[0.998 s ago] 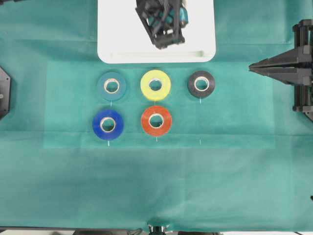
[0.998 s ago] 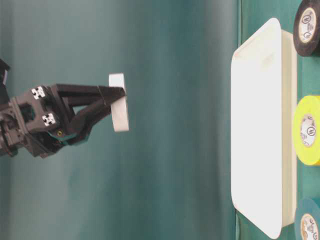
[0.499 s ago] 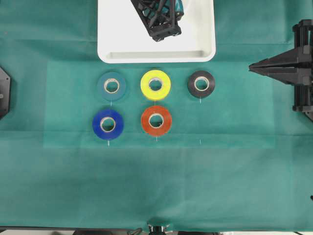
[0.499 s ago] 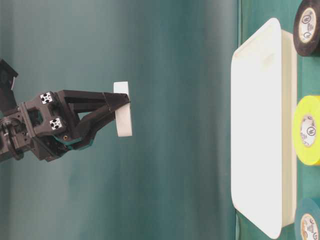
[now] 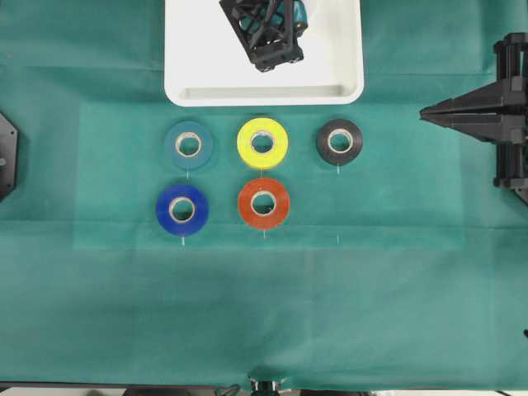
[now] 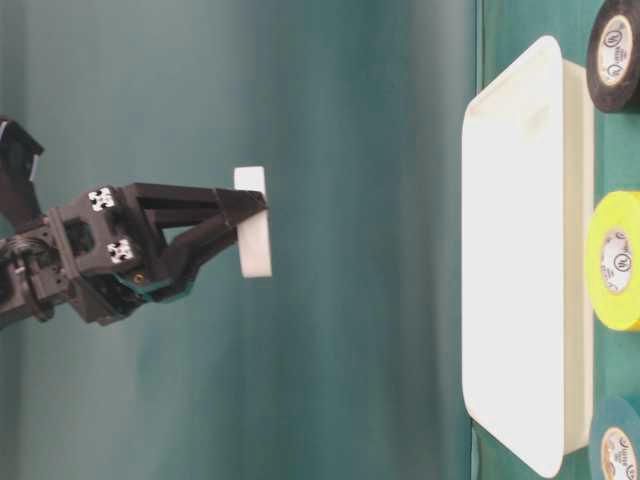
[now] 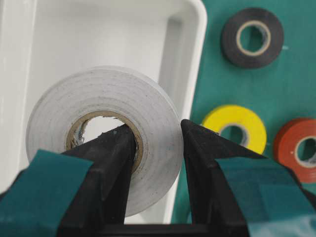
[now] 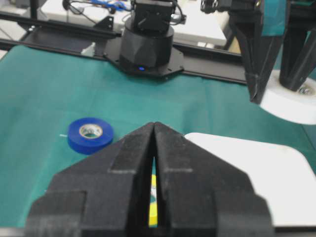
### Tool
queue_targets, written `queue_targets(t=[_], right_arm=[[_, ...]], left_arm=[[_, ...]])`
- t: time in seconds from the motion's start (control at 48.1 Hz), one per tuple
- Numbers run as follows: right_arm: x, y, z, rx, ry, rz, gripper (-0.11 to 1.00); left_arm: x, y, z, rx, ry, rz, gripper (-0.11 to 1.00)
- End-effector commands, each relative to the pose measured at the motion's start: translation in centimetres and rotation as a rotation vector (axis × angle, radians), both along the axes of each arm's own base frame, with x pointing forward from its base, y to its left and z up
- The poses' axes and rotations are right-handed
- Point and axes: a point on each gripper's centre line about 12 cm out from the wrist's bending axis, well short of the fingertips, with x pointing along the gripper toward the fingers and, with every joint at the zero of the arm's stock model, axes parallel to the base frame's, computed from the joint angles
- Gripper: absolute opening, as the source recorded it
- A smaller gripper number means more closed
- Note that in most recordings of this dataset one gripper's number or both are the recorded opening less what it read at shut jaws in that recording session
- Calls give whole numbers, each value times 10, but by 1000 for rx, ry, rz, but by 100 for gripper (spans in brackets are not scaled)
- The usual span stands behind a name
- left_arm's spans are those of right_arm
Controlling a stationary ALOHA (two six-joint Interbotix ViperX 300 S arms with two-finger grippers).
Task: Place the tape from the fixed location into the white case.
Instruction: 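Lower the held white roll into the white tray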
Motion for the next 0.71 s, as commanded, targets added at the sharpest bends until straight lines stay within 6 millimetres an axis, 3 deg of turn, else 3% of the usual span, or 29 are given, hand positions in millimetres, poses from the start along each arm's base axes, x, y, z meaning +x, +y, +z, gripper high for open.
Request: queue_targets(t=[0.0, 0.125, 0.478, 0.686], right_arm=[[3, 0, 11, 0, -28, -2, 0], [3, 0, 11, -2, -28, -1, 0], [3, 0, 11, 0, -28, -2, 0], [3, 0, 10, 0, -26, -2, 0]], left_arm=[[-10, -1, 19, 18, -62, 3, 26], [-9, 2, -2, 19, -63, 8, 26], [-14, 17, -86, 9, -23, 40, 26], [-23, 31, -117, 17, -48, 74, 26]])
